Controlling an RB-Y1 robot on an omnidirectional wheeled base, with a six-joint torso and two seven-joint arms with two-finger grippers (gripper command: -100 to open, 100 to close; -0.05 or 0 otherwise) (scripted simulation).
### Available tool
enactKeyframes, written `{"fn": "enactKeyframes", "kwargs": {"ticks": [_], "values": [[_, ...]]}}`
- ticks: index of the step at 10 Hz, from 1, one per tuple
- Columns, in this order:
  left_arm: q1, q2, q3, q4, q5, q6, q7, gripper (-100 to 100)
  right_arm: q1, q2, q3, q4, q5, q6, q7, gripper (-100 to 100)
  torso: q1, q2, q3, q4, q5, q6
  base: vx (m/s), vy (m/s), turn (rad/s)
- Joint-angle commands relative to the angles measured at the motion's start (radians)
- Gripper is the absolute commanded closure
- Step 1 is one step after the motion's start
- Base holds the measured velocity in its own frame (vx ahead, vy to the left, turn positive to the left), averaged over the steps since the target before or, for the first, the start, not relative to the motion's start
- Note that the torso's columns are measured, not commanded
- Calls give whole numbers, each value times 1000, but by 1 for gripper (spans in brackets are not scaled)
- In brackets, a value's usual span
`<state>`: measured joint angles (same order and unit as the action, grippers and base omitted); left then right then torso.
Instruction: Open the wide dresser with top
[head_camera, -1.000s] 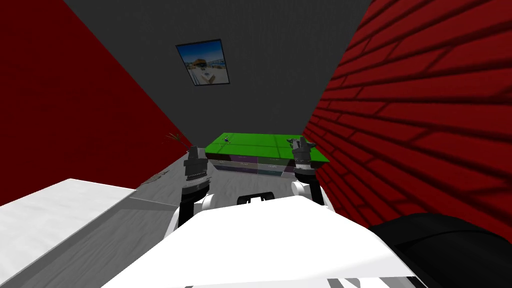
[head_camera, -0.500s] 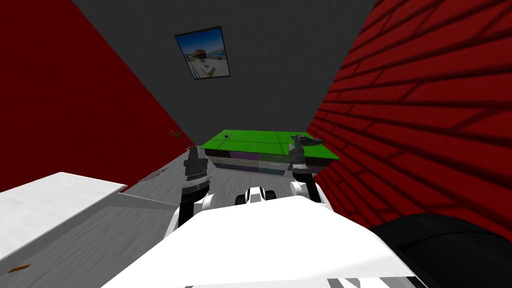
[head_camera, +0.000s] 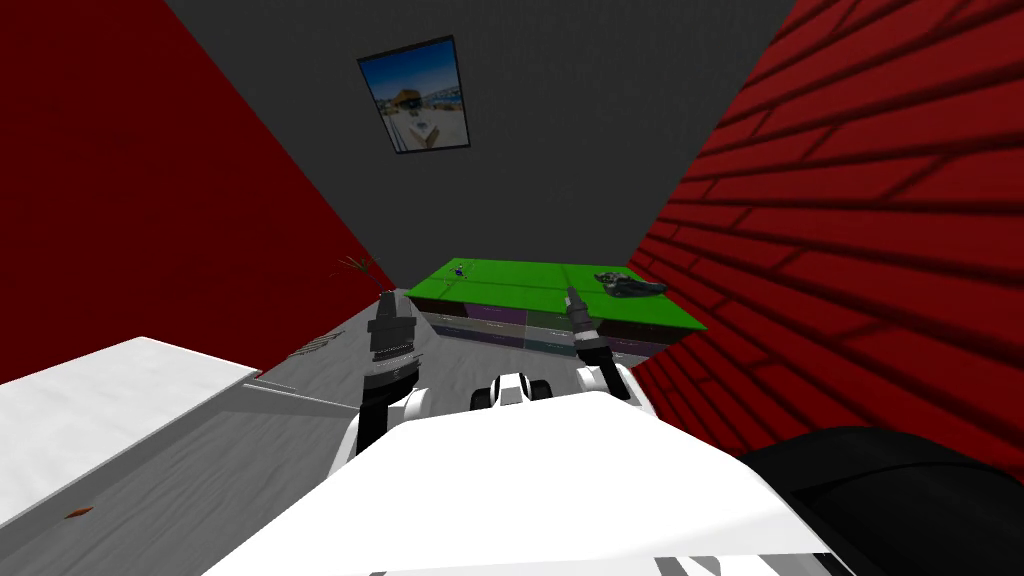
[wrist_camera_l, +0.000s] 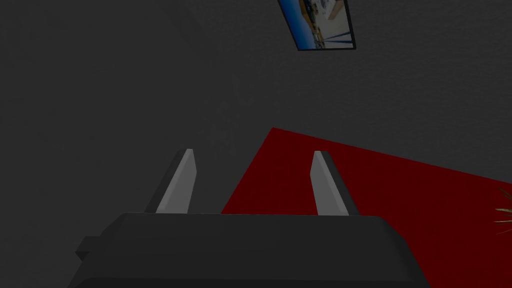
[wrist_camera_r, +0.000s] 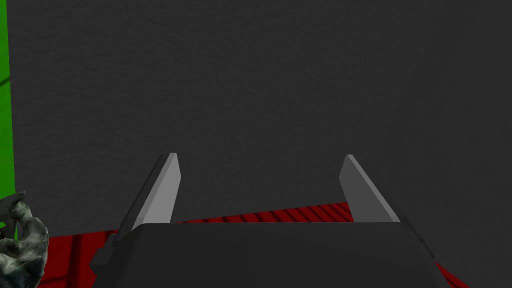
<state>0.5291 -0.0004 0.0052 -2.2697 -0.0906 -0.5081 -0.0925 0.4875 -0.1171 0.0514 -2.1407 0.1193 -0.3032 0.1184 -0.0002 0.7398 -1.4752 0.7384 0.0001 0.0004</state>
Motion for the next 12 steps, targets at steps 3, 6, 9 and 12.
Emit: {"fn": "enactKeyframes", "kwargs": {"ticks": [3, 6, 9, 12], "values": [[0, 0, 0, 0, 0, 0, 0, 0, -13, -20, 48, 61, 103, 113, 0, -100, 0, -4, -2, -1, 0, -1, 104, 49, 61], [0, 0, 0, 0, 0, 0, 0, 0, -25, -30, 100, 134, 194, 203, 2, -100, 0, -1, -1, 0, 0, 0, 111, 57, 96], [0, 0, 0, 0, 0, 0, 0, 0, -32, -33, 128, 174, 269, 271, 3, -100, 0, -3, -1, -1, 0, -1, 114, 48, 87], [0, 0, 0, 0, 0, 0, 0, 0, -39, -34, 156, 216, 329, 340, 4, -100, 0, 0, 0, 0, 0, -1, 68, 35, 68]]}}
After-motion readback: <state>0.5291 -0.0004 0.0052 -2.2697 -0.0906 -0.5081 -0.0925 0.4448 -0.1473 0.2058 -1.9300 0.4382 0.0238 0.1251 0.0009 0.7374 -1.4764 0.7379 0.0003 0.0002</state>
